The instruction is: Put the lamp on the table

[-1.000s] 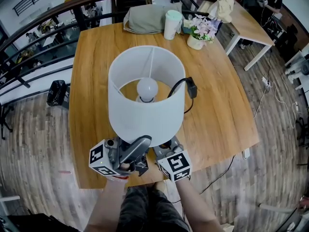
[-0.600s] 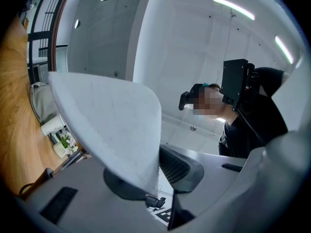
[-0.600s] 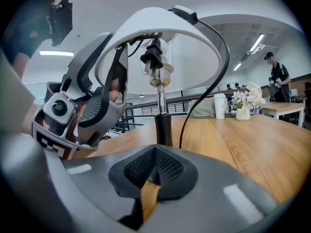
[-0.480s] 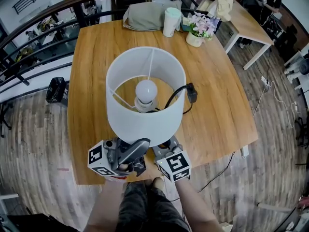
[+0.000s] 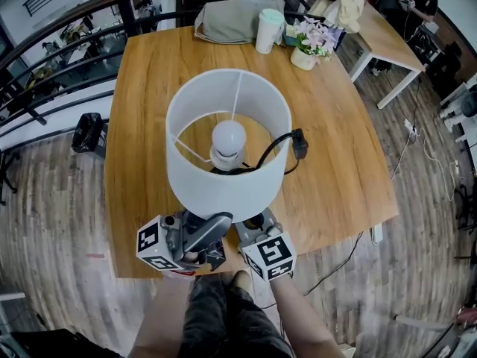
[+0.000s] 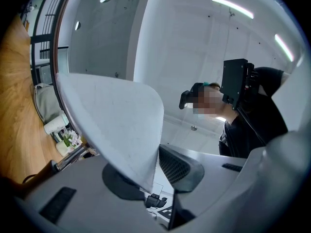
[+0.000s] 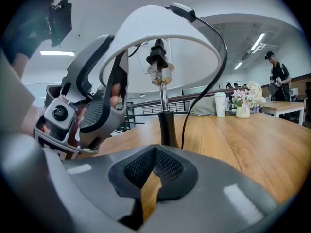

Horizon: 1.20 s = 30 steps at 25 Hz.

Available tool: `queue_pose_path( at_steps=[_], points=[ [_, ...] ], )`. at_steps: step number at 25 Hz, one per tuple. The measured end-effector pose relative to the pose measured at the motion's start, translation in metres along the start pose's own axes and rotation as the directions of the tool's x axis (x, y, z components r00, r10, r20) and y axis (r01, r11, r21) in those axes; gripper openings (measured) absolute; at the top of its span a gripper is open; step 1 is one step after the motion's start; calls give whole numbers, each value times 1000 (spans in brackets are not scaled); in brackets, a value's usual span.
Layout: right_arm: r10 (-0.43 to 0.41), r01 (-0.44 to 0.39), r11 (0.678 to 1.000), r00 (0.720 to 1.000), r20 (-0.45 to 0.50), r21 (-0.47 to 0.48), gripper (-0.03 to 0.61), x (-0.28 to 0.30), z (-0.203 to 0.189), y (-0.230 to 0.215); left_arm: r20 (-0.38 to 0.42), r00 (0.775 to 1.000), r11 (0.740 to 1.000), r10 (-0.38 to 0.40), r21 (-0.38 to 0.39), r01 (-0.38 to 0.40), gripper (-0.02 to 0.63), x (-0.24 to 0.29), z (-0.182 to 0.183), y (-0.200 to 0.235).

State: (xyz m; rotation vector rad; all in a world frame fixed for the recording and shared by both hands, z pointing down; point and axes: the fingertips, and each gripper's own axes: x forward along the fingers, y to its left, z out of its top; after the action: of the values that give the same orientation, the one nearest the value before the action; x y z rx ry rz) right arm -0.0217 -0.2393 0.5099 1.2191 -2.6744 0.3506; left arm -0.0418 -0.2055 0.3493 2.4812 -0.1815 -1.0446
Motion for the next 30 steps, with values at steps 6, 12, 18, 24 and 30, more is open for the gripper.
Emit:
queue_pose_path(
  at_steps=[6,12,18,24,30],
  points=[
    [-2,2,1000,1000,-5,-2,8,-5,-3,1,-68,994,996,86,17,-85,81,-18,-22,5],
    [-5,6,1000,1000,-6,9,8,-13,-8,1,-171,966,981,193,45,-188,81,-41,-54,12],
    [2,-2,1000,1000,4,15,6,-22,-10,7,-211,913,936,350,121,-331,75,-65,-67,22],
    [2,-2,1000,1000,28,14,6,-38,-8,14,-219,858,881,465,214,-423,-2,-79,-69,24],
    [6,-6,1000,999,49,-9,6,-55,0,20,-221,792,808,570,325,-491,-3,-85,-71,23]
  ],
)
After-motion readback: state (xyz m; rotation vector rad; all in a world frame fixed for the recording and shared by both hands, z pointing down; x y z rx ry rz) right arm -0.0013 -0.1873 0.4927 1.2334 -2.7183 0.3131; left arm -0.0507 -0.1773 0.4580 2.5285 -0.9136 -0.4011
